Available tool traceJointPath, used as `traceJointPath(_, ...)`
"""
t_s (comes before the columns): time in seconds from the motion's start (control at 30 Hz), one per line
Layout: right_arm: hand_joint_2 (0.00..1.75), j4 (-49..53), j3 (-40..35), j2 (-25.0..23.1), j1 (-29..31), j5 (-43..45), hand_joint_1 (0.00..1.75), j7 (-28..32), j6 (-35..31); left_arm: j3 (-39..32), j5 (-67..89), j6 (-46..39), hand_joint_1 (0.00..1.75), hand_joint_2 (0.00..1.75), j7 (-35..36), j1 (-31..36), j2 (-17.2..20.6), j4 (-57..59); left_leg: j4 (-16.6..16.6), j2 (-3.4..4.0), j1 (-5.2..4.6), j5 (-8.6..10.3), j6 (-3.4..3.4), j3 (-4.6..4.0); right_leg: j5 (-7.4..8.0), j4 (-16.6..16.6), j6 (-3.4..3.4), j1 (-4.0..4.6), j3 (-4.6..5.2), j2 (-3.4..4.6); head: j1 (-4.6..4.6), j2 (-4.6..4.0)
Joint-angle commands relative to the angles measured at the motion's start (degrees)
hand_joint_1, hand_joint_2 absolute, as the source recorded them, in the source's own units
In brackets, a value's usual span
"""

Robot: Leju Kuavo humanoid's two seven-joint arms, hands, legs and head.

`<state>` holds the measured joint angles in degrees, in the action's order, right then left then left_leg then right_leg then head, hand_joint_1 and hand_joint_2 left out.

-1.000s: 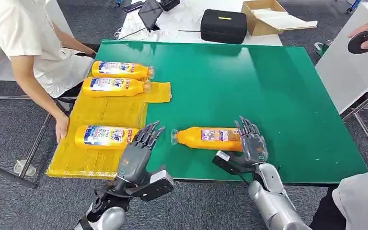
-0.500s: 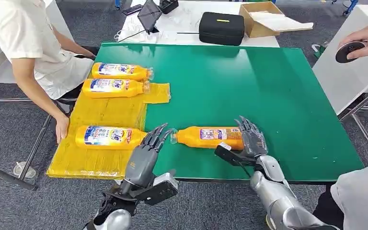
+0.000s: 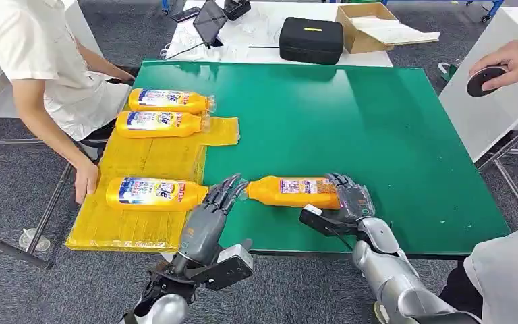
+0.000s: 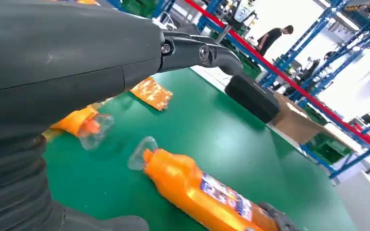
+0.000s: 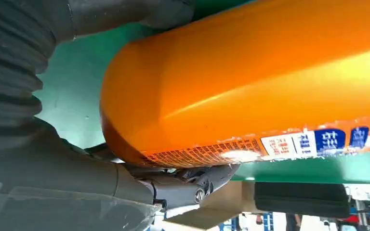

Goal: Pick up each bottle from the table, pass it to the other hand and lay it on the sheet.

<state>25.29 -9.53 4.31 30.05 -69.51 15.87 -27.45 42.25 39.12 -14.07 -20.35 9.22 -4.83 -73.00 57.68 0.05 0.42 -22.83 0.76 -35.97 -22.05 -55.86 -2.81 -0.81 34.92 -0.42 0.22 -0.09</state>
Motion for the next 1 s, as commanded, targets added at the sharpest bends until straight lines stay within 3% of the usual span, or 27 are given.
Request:
traceJointPath(0.03,1.75,-6.8,-2.9,0.0,1.0,0.1,1.75,0.4,6.3,1.7,-1.4,0.6,0.00,1.75,-1.0,3.5,-0.2,4.1,0.0,-0.06,0.06,-0.03,-0.02,0.08,-0.03,0.1,0.13,0.08,-0.11,-0.02,0.00,0.00)
traceJointPath(0.3,1.75,-5.5,1.8,-0.6,-1.7,6.6,1.75,5.6,6.1,-1.7,-11.5,1.4,0.00,1.75,-4.5,0.4,-3.1,3.0,-0.1,-0.15,0.11,-0.06,-0.06,0.19,-0.07,0.2,0.16,0.12,-0.24,-0.04,0.00,0.00)
traceJointPath(0.53,1.75,6.7,12.5,-5.9,-10.2,27.0,1.75,22.0,4.7,-8.4,-28.0,1.2,0.00,1.75,-6.3,-3.9,-5.5,1.6,0.0,0.05,0.07,-0.13,-0.08,0.11,-0.04,0.1,0.08,0.08,-0.13,0.16,0.00,0.00)
traceJointPath(0.6,1.75,14.1,10.6,-7.6,-13.9,31.0,1.75,22.8,6.1,-8.1,-30.2,0.2,0.00,1.75,-7.3,-4.8,-4.8,1.4,-0.1,0.12,0.09,-0.17,-0.11,0.09,-0.05,0.1,0.12,0.10,-0.11,0.25,0.00,0.00)
traceJointPath(0.8,1.75,15.4,9.2,-7.0,-14.3,31.8,1.75,21.3,6.6,-7.8,-30.6,0.0,0.00,1.75,-7.4,-4.5,-4.7,1.5,0.0,0.11,0.11,-0.31,-0.16,-0.03,-0.21,0.0,0.16,0.13,0.01,0.28,0.00,0.00)
traceJointPath(0.87,1.75,23.7,7.1,-8.0,-18.3,39.4,1.75,24.1,9.2,-8.8,-36.1,1.9,0.00,1.75,-6.4,-5.6,-4.8,1.1,0.0,0.07,0.08,-0.26,-0.13,-0.16,-0.17,0.0,0.10,0.10,0.14,0.23,0.00,0.00)
traceJointPath(1.0,1.75,36.9,2.5,-8.6,-23.9,43.1,1.75,23.8,8.3,-10.1,-44.6,3.3,0.00,1.75,-6.9,-6.6,-5.1,-0.7,0.0,0.06,0.10,-0.25,-0.14,-0.29,-0.18,-0.1,0.09,0.08,0.25,0.20,0.02,0.00)
